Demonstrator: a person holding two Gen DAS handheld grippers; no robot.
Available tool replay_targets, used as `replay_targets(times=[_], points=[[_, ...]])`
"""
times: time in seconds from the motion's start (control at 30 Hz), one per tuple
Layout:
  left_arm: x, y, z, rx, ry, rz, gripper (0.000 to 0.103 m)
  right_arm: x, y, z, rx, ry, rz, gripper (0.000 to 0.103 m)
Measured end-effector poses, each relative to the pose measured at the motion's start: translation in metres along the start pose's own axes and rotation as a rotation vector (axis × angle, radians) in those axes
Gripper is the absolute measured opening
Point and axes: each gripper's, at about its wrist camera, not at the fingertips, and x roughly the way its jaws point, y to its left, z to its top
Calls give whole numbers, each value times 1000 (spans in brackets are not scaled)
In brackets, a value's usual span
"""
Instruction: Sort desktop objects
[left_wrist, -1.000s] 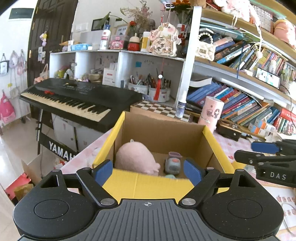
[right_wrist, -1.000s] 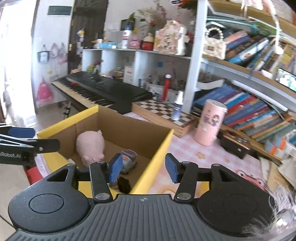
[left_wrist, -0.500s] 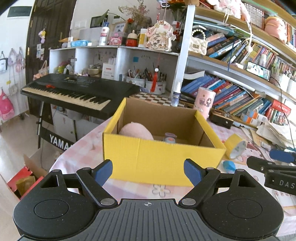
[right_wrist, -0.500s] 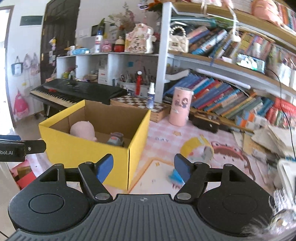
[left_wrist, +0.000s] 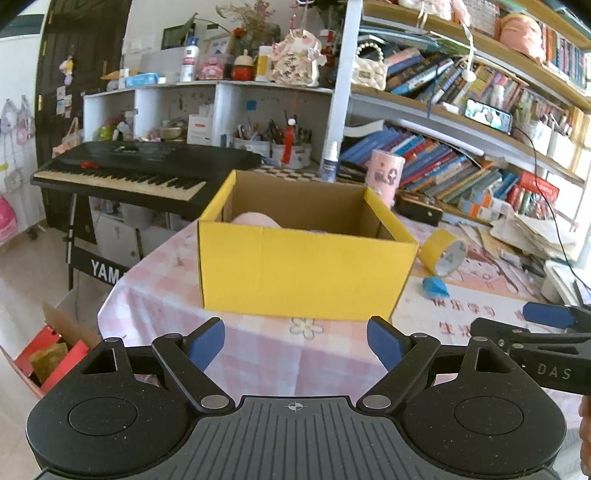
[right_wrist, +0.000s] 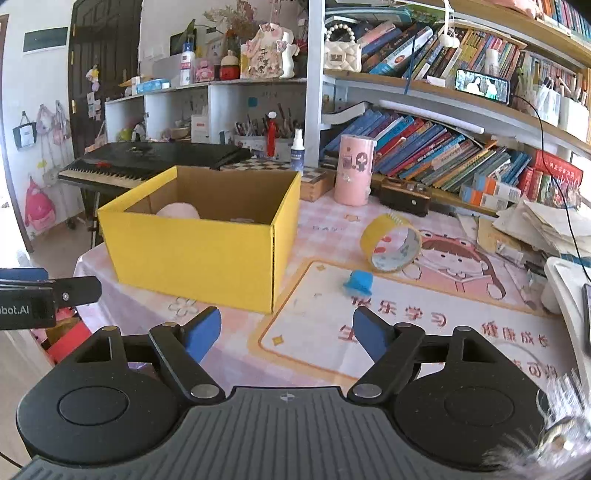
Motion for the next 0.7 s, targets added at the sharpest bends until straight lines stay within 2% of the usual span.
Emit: replay_targets(times=[0.47,0.7], points=[[-7,-10,-17,47,45,-63,87,-10,13,-19,-10,64,-14,83],[0,-21,-18,85,70,-114,87,-11,5,-24,20,86,-53,84]])
